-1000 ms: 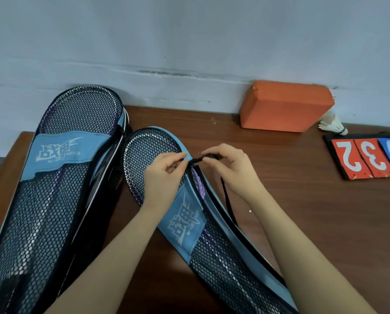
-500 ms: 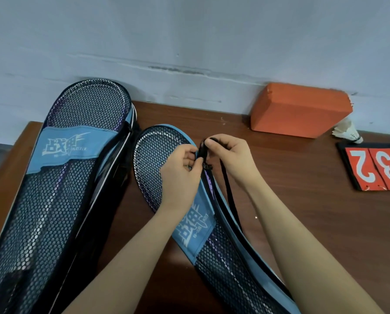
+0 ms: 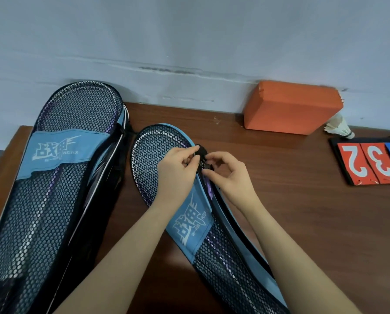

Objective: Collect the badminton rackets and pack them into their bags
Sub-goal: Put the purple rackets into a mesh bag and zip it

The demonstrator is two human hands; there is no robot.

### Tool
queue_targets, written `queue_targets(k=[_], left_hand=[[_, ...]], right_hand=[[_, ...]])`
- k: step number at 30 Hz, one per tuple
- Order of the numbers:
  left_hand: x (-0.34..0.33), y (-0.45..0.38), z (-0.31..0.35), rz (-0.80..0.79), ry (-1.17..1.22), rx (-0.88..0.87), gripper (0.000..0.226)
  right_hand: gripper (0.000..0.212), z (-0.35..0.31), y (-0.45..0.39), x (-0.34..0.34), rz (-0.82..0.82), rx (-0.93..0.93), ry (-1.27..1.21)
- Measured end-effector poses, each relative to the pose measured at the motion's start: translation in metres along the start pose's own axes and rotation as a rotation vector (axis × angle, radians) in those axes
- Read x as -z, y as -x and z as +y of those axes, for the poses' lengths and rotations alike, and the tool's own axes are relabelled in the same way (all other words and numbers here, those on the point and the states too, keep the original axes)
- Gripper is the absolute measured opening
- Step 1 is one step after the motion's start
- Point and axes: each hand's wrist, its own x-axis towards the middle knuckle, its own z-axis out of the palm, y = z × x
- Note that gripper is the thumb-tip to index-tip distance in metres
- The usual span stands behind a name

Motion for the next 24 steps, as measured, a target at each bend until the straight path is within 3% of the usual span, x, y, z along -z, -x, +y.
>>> queue_targets(k=[4, 9, 15, 17, 24], left_hand=[[0.001, 0.0, -0.003, 0.008, 0.046, 0.035, 0.024], [0.001, -0.004, -0.012, -0.004, 0.1, 0.105, 0.022], [-0.008, -0.013, -0.017, 0.031, 0.207, 0.25, 0.022], [-0.008, -0.018, -0.022, 0.052, 0.215, 0.269, 0.024], [-0.011, -0.016, -0.039, 0.087, 0.168, 0.174, 0.025]], right_hand=[[0.021, 0.001, -0.001, -0.002, -0.005, -0.003, 0.09], [0.003, 0.002, -0.002, -0.007, 0.054, 0.225, 0.397], [0.03, 0.003, 0.004, 0.002, 0.103, 0.499, 0.77], [0.035, 0.007, 0.013, 0.012, 0.036, 0.461, 0.765], [0.009, 0.035, 0.061, 0.028, -0.097, 0.079, 0.507]])
